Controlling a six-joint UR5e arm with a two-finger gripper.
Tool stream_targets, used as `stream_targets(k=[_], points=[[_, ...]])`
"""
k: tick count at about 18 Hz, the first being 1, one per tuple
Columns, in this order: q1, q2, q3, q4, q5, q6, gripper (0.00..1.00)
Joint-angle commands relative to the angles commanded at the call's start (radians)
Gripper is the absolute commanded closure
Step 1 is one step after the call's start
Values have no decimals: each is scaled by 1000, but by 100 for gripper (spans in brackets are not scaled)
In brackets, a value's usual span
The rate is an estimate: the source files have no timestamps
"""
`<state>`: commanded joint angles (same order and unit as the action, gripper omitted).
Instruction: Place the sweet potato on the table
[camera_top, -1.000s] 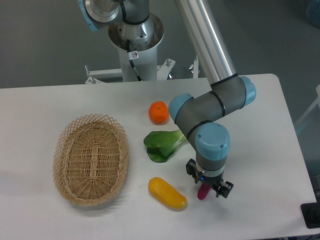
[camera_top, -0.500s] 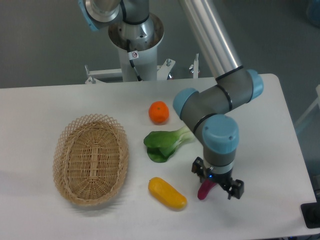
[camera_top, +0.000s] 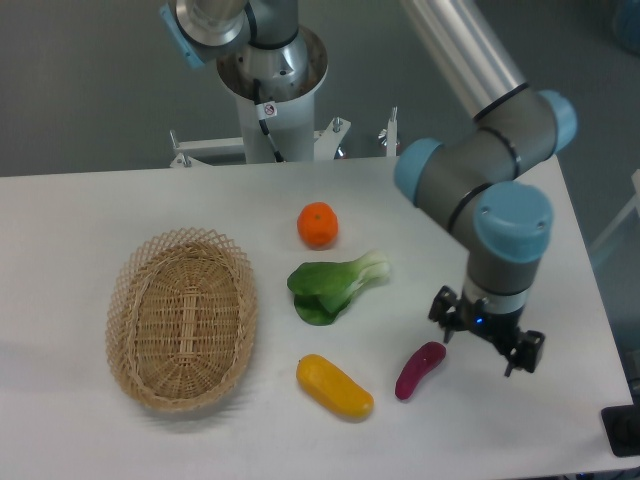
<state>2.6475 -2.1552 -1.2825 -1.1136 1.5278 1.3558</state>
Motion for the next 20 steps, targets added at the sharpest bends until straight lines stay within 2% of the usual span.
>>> stream_targets(k=[12,20], points=[[54,2,15,-35,11,143,0],[75,-3,15,-37,34,190,0]])
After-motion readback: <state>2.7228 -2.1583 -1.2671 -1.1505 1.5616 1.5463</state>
